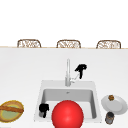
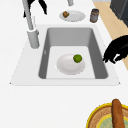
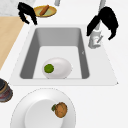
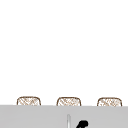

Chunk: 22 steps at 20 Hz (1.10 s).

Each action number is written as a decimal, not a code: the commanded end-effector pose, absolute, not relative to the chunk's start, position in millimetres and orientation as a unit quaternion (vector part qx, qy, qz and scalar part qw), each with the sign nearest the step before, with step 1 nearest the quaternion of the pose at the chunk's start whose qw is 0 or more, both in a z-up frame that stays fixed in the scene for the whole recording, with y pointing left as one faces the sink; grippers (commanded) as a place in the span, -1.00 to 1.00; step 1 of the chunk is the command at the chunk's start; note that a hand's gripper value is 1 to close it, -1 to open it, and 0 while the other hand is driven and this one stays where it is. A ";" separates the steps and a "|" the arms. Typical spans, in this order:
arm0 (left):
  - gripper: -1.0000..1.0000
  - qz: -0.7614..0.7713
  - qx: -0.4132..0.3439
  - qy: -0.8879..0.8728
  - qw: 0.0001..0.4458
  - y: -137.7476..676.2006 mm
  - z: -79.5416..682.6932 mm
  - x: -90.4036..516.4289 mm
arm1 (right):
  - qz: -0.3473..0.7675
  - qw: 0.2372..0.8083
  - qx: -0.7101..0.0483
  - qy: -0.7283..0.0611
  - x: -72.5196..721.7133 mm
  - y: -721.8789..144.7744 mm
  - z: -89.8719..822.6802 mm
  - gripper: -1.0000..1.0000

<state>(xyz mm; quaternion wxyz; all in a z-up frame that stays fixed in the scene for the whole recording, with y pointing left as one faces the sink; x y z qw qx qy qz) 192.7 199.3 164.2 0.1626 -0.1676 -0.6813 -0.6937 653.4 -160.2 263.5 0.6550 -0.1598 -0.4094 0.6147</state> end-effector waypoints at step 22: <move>0.00 -0.694 -0.168 -0.681 0.163 199.3 164.2 192.7 | 0.687 0.611 -0.269 -0.288 614.9 -198.1 273.2 -1.00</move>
